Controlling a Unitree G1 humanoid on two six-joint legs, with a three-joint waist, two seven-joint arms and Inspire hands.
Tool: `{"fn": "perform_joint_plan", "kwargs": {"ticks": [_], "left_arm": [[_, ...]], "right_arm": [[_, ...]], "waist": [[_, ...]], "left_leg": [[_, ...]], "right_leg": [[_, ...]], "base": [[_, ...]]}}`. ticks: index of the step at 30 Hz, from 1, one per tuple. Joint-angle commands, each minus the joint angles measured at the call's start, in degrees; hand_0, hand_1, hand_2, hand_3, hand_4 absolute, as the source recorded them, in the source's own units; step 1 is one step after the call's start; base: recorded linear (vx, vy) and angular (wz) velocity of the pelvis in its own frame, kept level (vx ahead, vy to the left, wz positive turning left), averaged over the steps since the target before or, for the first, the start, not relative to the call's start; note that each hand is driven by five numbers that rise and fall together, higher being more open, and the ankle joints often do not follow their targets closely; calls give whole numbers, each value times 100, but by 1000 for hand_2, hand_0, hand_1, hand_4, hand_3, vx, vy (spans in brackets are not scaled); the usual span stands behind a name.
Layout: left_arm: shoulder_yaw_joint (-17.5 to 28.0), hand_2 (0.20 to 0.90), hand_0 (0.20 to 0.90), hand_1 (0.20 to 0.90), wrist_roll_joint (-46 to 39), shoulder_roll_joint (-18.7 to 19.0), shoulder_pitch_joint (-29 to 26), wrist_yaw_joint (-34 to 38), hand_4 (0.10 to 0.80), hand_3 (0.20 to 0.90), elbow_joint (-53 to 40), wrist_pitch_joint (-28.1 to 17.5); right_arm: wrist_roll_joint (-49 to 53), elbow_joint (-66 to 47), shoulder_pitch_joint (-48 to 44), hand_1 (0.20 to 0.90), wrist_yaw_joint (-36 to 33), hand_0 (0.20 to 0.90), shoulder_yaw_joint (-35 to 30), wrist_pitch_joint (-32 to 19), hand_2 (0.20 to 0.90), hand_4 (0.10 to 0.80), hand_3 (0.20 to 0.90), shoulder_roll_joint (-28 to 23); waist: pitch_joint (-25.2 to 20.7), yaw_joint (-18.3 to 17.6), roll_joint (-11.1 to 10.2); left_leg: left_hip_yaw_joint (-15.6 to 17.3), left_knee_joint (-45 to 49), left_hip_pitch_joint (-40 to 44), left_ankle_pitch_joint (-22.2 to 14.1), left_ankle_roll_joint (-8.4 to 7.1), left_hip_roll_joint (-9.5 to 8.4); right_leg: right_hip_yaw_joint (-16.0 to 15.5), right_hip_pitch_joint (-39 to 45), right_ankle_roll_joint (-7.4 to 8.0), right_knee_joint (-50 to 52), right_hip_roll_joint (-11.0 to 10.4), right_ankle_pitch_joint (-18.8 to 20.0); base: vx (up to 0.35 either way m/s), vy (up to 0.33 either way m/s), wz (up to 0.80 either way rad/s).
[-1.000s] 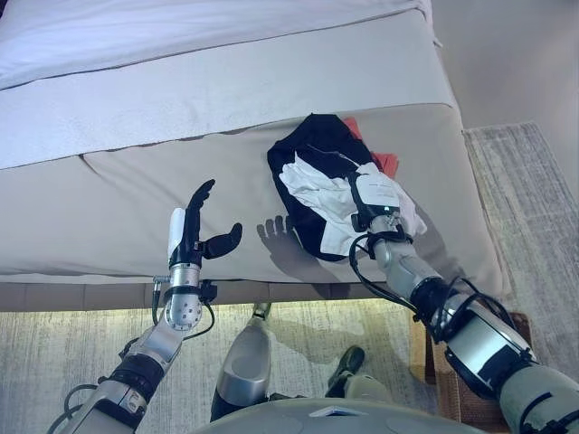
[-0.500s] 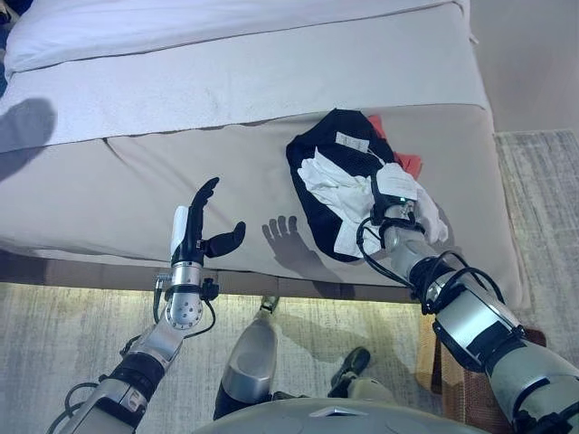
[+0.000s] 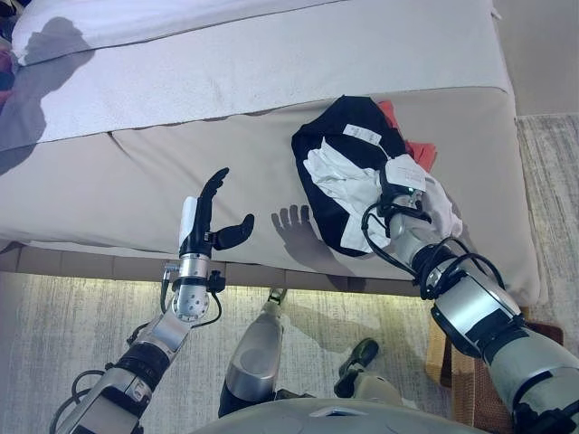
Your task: Pick up the clothes from the bed and place them into the basket
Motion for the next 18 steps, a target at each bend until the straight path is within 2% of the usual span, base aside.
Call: {"fn": "perform_joint_plan", "kwargs": {"ticks": [1, 9, 18], "left_arm": [[7, 900, 900, 900, 99, 97, -419, 295, 800, 900, -524, -541], [74, 900, 900, 900, 145, 107, -378, 263, 800, 900, -522, -516], [168, 900, 900, 900, 187, 43, -182, 90, 800, 900, -479, -238]], "right_arm": [[100, -225, -625, 300, -248, 300, 145, -150, 300, 100, 200, -250], [125, -674, -410, 300, -443, 300, 120, -261, 300, 100, 200, -416], [547, -1841, 80, 300, -664, 300, -122, -191, 300, 100, 200, -582]], "waist": [[125, 51, -23], [-17, -95, -111], [-404, -338, -244]], "left_leg": [[392, -309, 248, -407, 311, -222], [517, -246, 401, -509, 321, -176], [699, -260, 770, -630, 331, -128]], "right_leg": [[192, -510, -251, 709, 28, -129], [281, -408, -253, 732, 37, -169], [458, -62, -232, 582, 78, -149]], "base": [[0, 0, 0], [1, -1, 0], [31, -4, -5]]}}
